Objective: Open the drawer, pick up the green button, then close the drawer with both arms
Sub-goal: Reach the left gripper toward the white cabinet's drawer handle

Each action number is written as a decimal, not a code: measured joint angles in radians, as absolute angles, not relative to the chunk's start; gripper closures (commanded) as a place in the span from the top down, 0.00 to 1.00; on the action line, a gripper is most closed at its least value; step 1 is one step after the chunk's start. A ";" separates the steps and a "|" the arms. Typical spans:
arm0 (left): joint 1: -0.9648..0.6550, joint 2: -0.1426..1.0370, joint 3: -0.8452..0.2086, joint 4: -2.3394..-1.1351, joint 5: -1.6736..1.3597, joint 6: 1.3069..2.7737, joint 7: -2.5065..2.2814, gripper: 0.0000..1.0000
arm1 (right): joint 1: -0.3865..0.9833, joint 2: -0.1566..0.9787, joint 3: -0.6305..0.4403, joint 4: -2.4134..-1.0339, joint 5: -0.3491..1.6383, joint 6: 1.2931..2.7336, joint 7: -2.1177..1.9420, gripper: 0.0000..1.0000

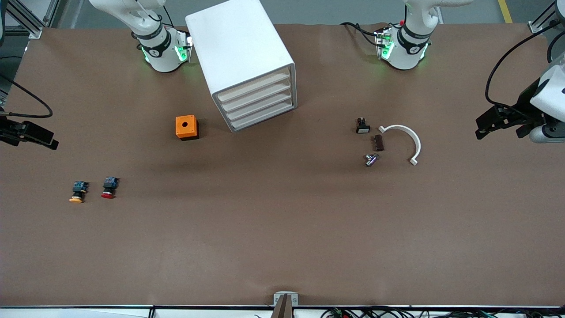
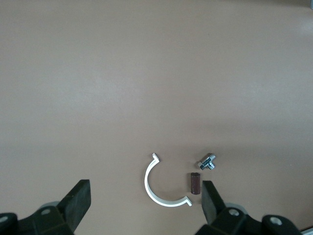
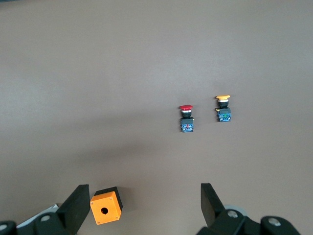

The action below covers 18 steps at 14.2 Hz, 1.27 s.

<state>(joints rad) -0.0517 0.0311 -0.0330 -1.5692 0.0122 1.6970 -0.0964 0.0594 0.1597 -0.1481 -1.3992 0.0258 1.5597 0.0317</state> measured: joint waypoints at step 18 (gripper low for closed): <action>-0.175 0.389 -0.115 -1.559 -0.280 1.664 -0.080 1.00 | 0.060 0.160 -0.147 -1.398 0.026 1.559 0.032 1.00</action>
